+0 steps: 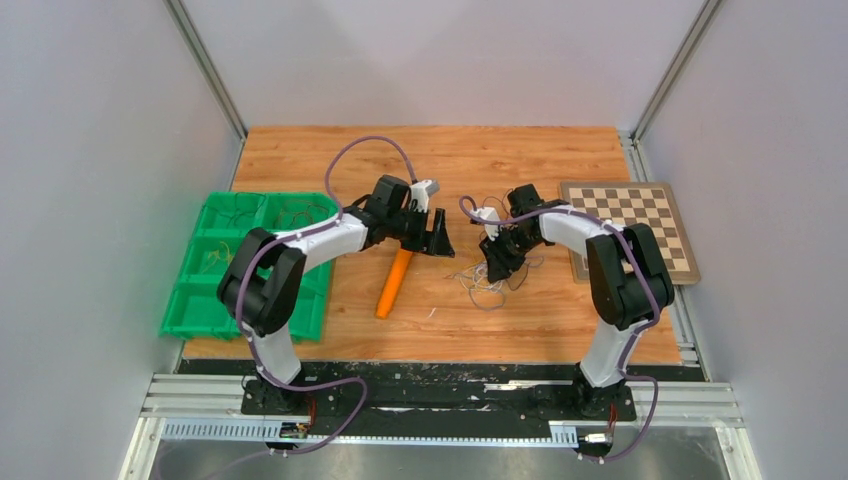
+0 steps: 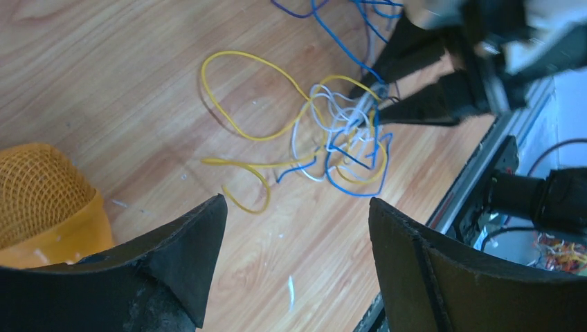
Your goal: Untangle the cables
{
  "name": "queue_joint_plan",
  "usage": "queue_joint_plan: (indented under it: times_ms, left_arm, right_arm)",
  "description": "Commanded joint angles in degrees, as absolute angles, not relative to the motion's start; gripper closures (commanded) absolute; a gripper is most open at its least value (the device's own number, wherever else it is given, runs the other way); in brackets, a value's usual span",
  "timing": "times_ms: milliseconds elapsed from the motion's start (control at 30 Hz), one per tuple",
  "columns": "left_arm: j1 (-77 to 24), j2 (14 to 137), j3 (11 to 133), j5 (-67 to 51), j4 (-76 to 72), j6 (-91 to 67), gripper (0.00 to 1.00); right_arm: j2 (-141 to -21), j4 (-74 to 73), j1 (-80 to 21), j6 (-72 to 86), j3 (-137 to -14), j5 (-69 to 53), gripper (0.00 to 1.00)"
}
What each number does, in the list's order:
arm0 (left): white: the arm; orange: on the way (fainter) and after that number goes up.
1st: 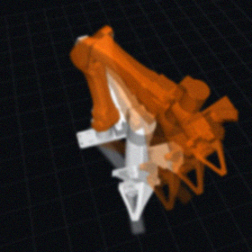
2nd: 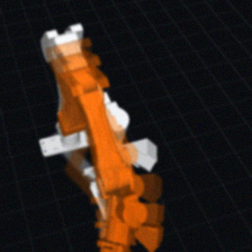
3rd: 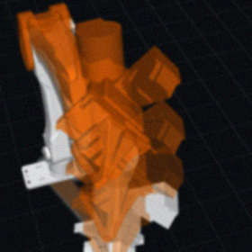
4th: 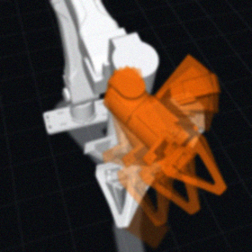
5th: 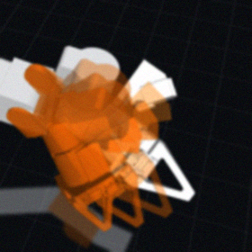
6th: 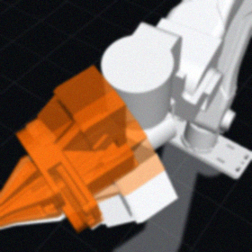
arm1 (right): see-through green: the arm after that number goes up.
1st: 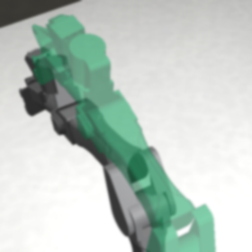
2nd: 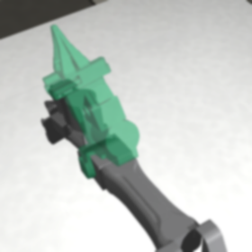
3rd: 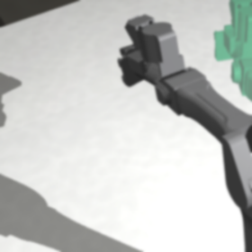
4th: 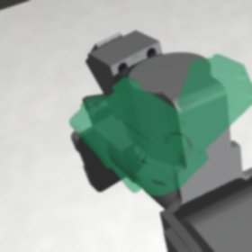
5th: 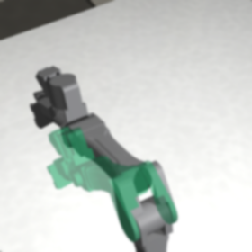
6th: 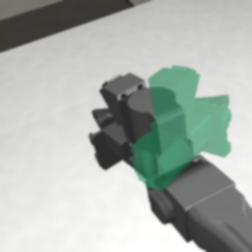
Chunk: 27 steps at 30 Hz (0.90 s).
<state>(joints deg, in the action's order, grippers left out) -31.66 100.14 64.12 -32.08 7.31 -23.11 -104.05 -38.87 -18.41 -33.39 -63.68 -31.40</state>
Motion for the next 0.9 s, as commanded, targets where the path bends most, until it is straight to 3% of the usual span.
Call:
queue_joint_plan:
  times_ms: [0, 433, 633, 867]
  left_arm:
    - [-33.13, 104.74, 68.61, -26.37, 3.93, -31.12, 0.2]
    - [-35.49, 118.5, 78.24, -22.68, 7.39, -37.05, 0.47]
    - [-36.95, 120.74, 76.8, -23.98, 7.85, -39.93, 0.59]
    - [-36.96, 121.77, 79.45, -26.25, 6.58, -38.21, 0.94]
  right_arm:
    - [-102.09, -37.82, -18.53, -34.49, -62.56, -33.2, 0.69]
    - [-101.26, -37.92, -18.51, -33.3, -61.87, -33.24, 0.69]
    - [-102.22, -37.8, -18.51, -33.13, -62.11, -33.53, 0.71]
    - [-103.3, -37.56, -18.46, -32.81, -62.66, -33.24, 0.73]
